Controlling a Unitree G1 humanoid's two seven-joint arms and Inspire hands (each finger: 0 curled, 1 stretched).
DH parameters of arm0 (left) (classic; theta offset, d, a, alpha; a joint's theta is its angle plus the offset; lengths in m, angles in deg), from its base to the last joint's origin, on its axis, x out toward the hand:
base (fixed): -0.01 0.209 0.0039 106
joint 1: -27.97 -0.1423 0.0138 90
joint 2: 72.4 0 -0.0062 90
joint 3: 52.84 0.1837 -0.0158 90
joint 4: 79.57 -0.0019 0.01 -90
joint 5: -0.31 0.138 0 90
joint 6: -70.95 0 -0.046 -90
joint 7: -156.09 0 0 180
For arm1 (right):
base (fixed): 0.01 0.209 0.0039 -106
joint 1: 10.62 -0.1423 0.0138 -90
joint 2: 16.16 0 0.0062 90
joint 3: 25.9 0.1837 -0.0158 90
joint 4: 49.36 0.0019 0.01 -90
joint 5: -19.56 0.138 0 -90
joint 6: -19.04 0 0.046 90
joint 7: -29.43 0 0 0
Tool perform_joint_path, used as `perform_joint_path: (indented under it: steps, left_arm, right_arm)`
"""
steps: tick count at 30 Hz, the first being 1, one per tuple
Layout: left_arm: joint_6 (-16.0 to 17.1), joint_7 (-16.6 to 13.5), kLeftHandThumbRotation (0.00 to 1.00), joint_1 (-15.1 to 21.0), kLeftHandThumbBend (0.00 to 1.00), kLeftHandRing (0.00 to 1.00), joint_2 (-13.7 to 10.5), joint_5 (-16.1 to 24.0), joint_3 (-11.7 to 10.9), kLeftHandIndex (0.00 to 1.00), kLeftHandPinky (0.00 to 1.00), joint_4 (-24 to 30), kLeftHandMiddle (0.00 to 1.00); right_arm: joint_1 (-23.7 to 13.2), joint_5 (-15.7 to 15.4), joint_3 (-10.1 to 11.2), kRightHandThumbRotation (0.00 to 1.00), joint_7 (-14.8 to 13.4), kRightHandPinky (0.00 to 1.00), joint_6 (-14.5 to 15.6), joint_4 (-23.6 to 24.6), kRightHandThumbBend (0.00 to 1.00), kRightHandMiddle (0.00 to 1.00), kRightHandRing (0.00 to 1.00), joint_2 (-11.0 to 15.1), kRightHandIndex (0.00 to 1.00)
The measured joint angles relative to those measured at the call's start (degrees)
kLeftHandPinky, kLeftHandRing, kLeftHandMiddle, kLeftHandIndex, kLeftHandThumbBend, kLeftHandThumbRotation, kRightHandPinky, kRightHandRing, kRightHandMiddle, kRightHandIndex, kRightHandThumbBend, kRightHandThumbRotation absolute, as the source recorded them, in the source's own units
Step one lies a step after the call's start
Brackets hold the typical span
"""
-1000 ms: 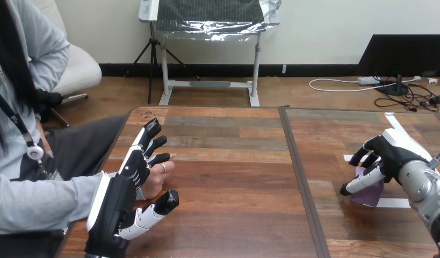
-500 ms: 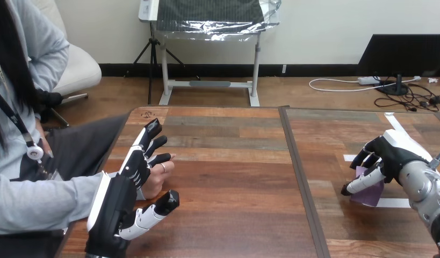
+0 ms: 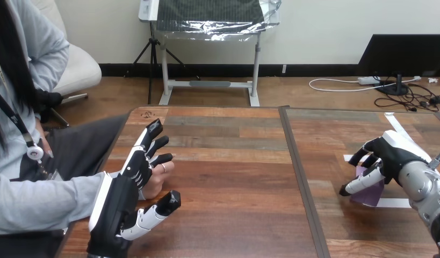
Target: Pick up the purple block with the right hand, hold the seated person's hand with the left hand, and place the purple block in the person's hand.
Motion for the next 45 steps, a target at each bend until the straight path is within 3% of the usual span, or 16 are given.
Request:
perform_joint_path:
  steps: [8,14,16,27,41,43,44,45]
  left_arm:
    - [0.0,0.82,0.7,0.01,1.0,0.91,0.39,-1.11,-0.03,0.93,0.8,-0.01,0.95]
    - [0.0,1.27,0.71,0.03,1.0,0.91,0.41,-1.17,-0.04,0.93,0.8,-0.01,0.95]
    - [-0.01,1.34,0.72,0.03,1.0,0.91,0.42,-1.17,-0.04,0.93,0.8,-0.01,0.95]
    - [-0.01,1.56,0.71,0.04,1.0,0.9,0.42,-1.17,-0.15,0.93,0.79,-0.01,0.94]
    - [-0.01,1.03,0.72,0.05,1.0,0.9,0.42,-0.8,-0.21,0.93,0.78,-0.01,0.94]
    - [-0.01,0.98,0.72,0.05,1.0,0.9,0.42,-0.76,-0.22,0.93,0.78,-0.02,0.94]
    - [-0.01,0.92,0.72,0.05,1.0,0.9,0.41,-0.72,-0.23,0.93,0.78,-0.01,0.94]
    - [-0.01,0.86,0.72,0.05,1.0,0.9,0.41,-0.68,-0.23,0.93,0.78,-0.02,0.94]
  right_arm:
    - [-0.01,0.56,0.01,0.27,1.39,0.6,-0.39,0.0,1.0,0.78,0.72,0.05,0.84]
    - [-0.01,0.72,0.01,0.36,2.57,0.41,-1.19,0.0,1.0,0.53,0.45,0.07,0.9]
    - [-0.01,0.78,0.01,0.38,2.87,0.35,-1.34,0.0,1.0,0.49,0.4,0.07,0.93]
    - [-0.03,0.89,0.01,0.45,5.07,0.2,-1.46,0.0,1.0,0.31,0.23,0.24,0.98]
    - [-0.03,0.9,0.0,0.52,7.39,0.1,-1.57,0.0,1.0,0.2,0.12,0.67,1.0]
    - [-0.03,0.88,-0.01,0.51,7.77,0.22,-1.58,0.0,1.0,0.45,0.32,0.75,1.0]
    - [-0.03,0.87,-0.02,0.51,7.98,0.34,-1.58,0.0,1.0,0.61,0.51,0.79,1.0]
    - [-0.03,0.84,-0.06,0.52,8.21,0.42,-1.6,0.0,1.0,0.68,0.6,0.84,1.0]
